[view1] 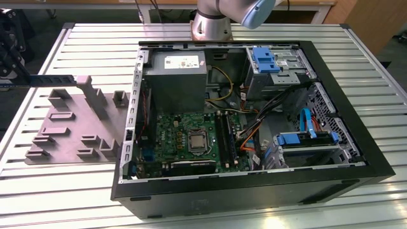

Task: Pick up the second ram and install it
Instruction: 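Pick up the second ram and move it above second insertion slot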

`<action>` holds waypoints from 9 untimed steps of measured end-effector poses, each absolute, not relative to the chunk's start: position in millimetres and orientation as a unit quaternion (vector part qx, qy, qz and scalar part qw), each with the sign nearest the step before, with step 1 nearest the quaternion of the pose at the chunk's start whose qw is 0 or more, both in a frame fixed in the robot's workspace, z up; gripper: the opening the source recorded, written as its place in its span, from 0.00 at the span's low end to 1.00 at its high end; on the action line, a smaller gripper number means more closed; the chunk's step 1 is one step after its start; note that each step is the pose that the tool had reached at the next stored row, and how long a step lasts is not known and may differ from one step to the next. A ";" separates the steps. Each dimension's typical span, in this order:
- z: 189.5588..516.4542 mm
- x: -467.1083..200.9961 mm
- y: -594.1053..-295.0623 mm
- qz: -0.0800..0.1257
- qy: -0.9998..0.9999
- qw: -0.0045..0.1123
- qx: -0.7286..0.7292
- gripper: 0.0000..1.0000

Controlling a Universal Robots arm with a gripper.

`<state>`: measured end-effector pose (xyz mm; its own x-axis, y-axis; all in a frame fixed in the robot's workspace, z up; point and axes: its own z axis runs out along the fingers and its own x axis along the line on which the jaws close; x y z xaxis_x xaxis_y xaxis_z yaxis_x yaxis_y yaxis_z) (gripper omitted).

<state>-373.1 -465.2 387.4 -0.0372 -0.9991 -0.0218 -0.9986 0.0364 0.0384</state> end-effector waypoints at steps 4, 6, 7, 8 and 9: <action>387.4 -371.6 -465.2 -0.021 -0.720 0.005 0.694 0.14; 387.5 -370.9 -465.2 -0.021 -0.720 0.006 0.694 0.14; 387.4 -370.7 -465.2 -0.021 -0.720 0.005 0.694 0.14; 387.4 -370.3 -465.2 -0.021 -0.720 0.005 0.694 0.14; 387.4 -370.1 -465.2 -0.021 -0.720 0.005 0.694 0.14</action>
<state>-370.1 -465.2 387.4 -0.0373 -0.9991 -0.0218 -0.9986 0.0364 0.0383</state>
